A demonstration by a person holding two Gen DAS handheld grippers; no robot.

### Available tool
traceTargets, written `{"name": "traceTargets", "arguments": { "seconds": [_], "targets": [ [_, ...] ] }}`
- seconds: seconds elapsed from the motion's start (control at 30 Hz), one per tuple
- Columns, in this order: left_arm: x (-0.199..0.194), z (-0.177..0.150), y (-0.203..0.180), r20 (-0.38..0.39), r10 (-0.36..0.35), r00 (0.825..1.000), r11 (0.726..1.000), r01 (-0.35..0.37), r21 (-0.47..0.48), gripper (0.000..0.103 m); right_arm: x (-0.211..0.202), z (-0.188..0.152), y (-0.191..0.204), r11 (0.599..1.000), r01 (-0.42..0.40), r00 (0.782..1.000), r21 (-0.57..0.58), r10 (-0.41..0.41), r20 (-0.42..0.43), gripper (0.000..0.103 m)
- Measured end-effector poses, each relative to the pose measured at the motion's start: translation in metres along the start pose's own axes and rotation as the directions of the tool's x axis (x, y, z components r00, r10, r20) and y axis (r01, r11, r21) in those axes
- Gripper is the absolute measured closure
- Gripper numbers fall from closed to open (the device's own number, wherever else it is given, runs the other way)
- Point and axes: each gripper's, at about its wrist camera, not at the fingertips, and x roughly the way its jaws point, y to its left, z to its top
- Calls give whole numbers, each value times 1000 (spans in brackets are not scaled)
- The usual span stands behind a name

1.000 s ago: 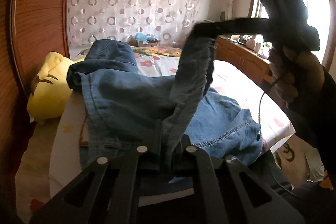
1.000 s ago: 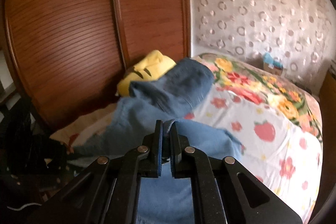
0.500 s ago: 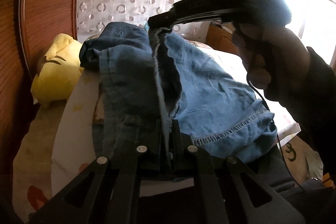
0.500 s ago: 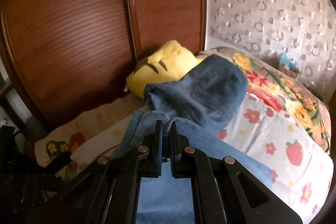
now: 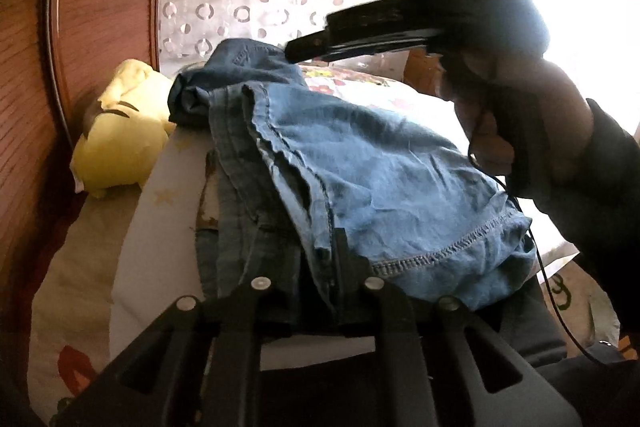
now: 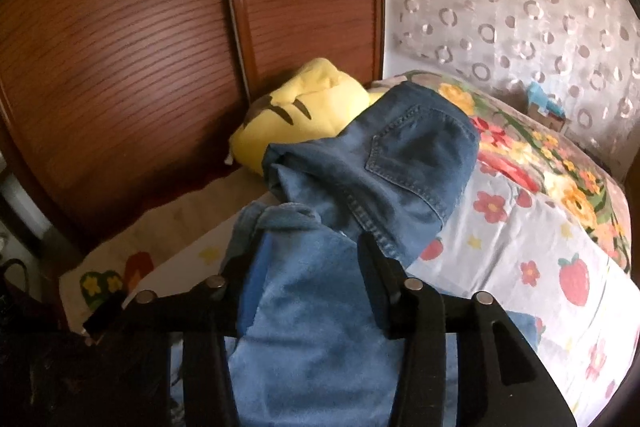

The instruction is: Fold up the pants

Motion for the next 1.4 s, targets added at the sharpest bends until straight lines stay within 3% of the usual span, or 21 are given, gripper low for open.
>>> {"name": "traceTargets", "arguments": {
  "seconds": [0.2,0.3,0.5,0.7,0.87,0.97,1.1,1.4],
  "targets": [
    [-9,9,0,31,13,999,1000,-13,9,70,-49,-17,-18,1000,24,999,13,-25,46,52],
    [-8,14,0,35,13,999,1000,-13,10,65,-74,-33,-32,999,36,997,33,-38,62,52],
    [3,17,-15,19,-6,1000,1000,6,27,64,-118,-76,-71,989,125,990,80,-129,52,52],
    [14,19,-33,5,-13,1000,999,13,52,64,-135,-130,-100,971,182,983,156,-185,5,52],
    [27,15,-43,-29,-14,999,997,16,75,64,-136,-172,-99,967,173,985,186,-169,-33,52],
    [34,11,-41,-50,-4,999,998,8,68,64,-138,-189,-91,967,166,986,192,-161,-43,59],
    [41,6,-35,-67,0,998,999,3,51,64,-135,-206,-81,968,151,988,199,-141,-64,61],
    [45,3,-36,-65,5,998,998,-1,60,64,-143,-218,-62,972,131,991,196,-126,-41,73]
  ]
}}
